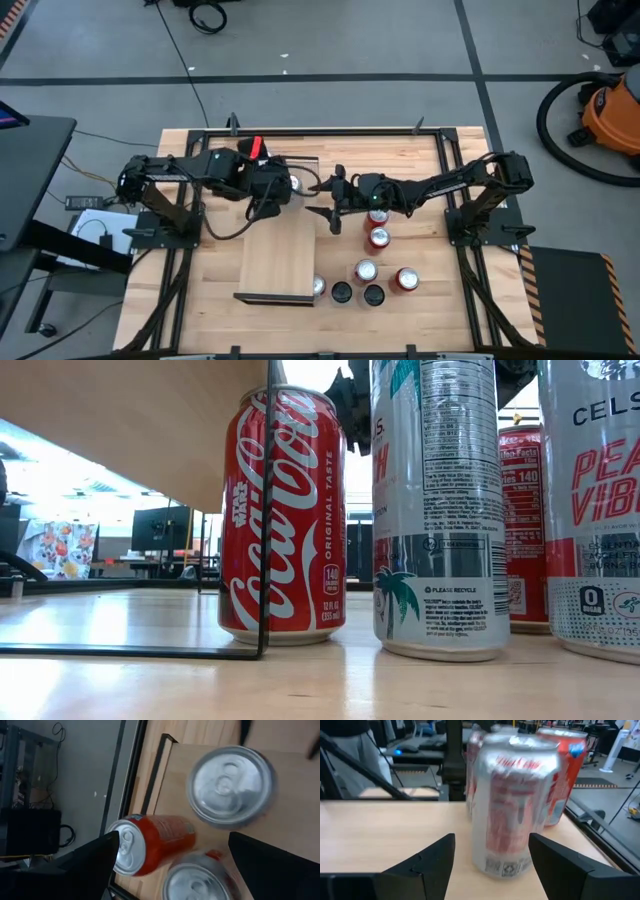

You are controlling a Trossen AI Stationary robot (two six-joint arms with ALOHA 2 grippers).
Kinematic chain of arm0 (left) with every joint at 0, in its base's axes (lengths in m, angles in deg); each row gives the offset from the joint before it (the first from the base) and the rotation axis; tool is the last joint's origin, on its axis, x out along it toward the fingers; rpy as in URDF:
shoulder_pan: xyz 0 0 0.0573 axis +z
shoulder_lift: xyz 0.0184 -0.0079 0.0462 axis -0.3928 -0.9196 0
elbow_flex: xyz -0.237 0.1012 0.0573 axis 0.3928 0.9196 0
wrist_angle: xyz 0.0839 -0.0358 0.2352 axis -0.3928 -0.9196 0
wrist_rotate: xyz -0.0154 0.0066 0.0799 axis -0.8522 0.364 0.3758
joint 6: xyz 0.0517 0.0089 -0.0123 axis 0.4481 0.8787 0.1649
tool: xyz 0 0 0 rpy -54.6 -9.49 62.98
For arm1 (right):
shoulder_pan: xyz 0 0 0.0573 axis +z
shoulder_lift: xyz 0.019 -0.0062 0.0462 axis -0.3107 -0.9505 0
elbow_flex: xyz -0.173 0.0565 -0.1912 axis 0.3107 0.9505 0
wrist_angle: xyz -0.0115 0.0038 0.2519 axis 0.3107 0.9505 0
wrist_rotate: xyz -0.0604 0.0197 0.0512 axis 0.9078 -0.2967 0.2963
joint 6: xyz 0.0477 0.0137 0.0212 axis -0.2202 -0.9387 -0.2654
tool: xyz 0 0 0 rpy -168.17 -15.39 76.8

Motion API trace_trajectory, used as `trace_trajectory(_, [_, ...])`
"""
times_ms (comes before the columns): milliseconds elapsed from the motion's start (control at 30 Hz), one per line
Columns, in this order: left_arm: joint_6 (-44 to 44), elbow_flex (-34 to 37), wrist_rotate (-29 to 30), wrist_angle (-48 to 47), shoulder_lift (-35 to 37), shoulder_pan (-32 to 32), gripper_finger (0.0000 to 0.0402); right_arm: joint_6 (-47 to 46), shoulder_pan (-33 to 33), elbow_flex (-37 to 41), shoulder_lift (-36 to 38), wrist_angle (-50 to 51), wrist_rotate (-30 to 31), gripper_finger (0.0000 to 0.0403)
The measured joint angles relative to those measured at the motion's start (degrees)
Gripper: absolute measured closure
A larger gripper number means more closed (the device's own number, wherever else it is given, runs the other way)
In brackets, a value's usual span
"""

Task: Place canned beverage on shelf
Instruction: Put the orange soda can on the shelf aligned with the other orange soda can

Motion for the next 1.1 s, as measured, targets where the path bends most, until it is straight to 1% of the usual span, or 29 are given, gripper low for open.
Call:
trace_trajectory(133, [-1.09, -3.29, -0.79, 0.08, -0.03, -2.74, 0.0015, -0.41, -0.49, 0.02, 2.76, 4.36, -0.38, 0.0139])
trace_trajectory(200, [-2.49, -5.76, -3.53, 1.19, -0.02, -4.39, 0.0015, 0.41, -0.4, 0.02, 4.7, 6.74, -0.43, 0.0139])
trace_trajectory(267, [-2.93, -7.56, -7.63, 3.95, 0.11, -6.05, 0.0015, 1.39, -0.18, 0.0, 7.02, 10.65, -0.45, 0.0139])
trace_trajectory(333, [-3.11, -8.29, -10.48, 6.72, 0.1, -7.86, 0.0015, 2.28, 0.13, 0.02, 9.57, 15.03, -0.44, 0.0139])
trace_trajectory(400, [-3.0, -8.3, -10.5, 7.95, 0.07, -9.84, 0.0015, 3.09, 0.36, 0.02, 12.49, 19.29, -0.05, 0.0139])
trace_trajectory(467, [-3.08, -8.15, -8.54, 7.24, 0.07, -11.6, 0.0015, 3.26, 0.65, 0.0, 14.95, 22.73, 1.09, 0.0139])
trace_trajectory(600, [-3.08, -4.38, -4.3, 9.41, 0.0, -14.26, 0.0015, 3.04, 1.29, 0.02, 18.85, 28.98, 1.59, 0.0139])
trace_trajectory(733, [-0.3, -0.23, -4.27, 15.55, 0.03, -17.69, 0.0015, 2.99, 2.47, 0.02, 21.84, 33.79, 1.61, 0.0139])
trace_trajectory(867, [4.74, 4.53, -6.04, 23.87, 0.03, -20.17, 0.0015, 2.54, 4.84, 0.02, 23.26, 37.74, 1.88, 0.0139])
trace_trajectory(967, [7.66, 8.9, -6.09, 28.45, 0.62, -21.81, 0.0022, 2.6, 7.1, 0.02, 23.28, 39.46, 5.6, 0.0139])
trace_trajectory(1100, [8.62, 15.19, -6.19, 32.87, 3.47, -23.03, 0.0048, 2.97, 9.18, 0.02, 22.54, 38.75, 10.76, 0.0135])
